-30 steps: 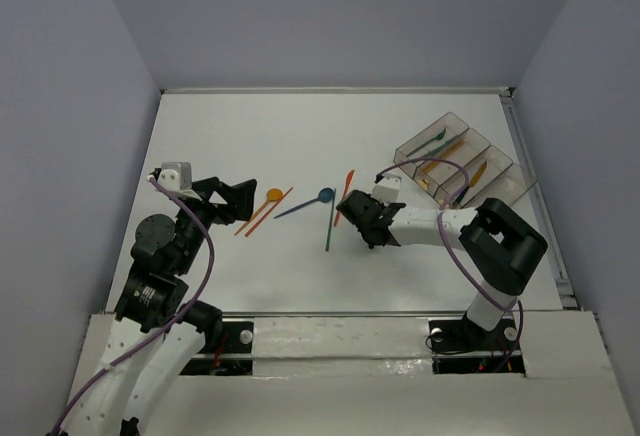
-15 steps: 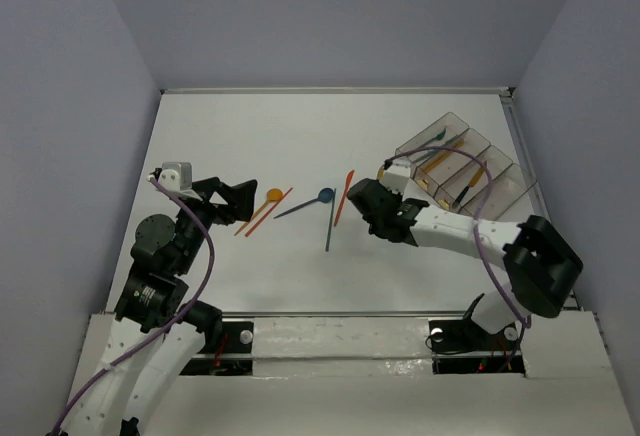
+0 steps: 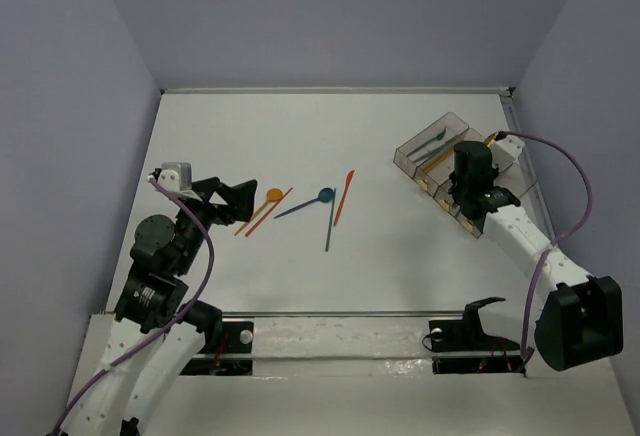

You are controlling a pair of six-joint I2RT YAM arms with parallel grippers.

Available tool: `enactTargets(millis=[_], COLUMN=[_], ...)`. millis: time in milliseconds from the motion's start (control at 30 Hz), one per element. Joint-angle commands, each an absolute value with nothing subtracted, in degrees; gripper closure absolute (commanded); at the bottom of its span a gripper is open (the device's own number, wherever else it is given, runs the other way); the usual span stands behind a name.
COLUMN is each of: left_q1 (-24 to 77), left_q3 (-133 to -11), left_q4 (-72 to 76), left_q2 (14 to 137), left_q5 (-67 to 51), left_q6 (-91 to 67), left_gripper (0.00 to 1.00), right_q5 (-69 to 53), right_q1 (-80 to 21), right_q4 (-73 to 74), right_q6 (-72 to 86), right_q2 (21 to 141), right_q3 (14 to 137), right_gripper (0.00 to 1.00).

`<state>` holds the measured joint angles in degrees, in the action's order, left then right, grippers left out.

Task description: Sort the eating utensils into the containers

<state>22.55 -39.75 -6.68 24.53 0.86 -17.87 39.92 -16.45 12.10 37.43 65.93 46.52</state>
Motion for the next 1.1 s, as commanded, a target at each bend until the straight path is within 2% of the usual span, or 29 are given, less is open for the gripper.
enactTargets(millis=[0, 300, 400, 533, 667, 900, 967, 1067], left_q1=[22.85, 23.38, 23.38, 23.38, 23.38, 23.38, 23.38, 23.38], left_q3=[-39.38, -39.38, -39.38, -39.46, -39.46, -39.38, -39.38, -39.38], left_q4=[-4.13, -4.13, -4.13, -4.13, -4.04, -4.13, -4.13, -3.96], left_q2=[23.99, 24.17, 24.17, 24.34, 24.52, 24.61, 24.52, 24.61], left_q5=[0.35, 0.53, 0.61, 0.70, 0.62, 0.70, 0.70, 0.44], left_q6=[-17.31, -17.14, -17.14, -17.14, -17.23, -17.14, -17.23, -17.23], left_gripper=[0.01, 0.01, 0.01, 0.01, 0.01, 0.01, 0.01, 0.01], right_q5=[35.16, 31.29, 29.71, 29.09, 28.39, 23.74, 19.18, 14.16], right_q1=[-10.29, -0.71, 0.52, 1.05, 1.05, 1.05, 1.05, -3.24], right_q4=[7.65, 2.73, 1.85, 1.06, 1.05, 0.62, 0.62, 0.62], right_q6=[34.72, 33.75, 33.58, 34.28, 34.02, 29.54, 27.43, 26.46], right_q2=[70.57, 79.09, 81.29, 82.18, 81.92, 74.73, 72.26, 68.56], right_q3=[47.55, 48.87, 48.96, 48.17, 48.34, 49.39, 48.96, 48.52], right_gripper=[0.92, 0.91, 0.87, 0.72, 0.47, 0.39, 0.39, 0.39])
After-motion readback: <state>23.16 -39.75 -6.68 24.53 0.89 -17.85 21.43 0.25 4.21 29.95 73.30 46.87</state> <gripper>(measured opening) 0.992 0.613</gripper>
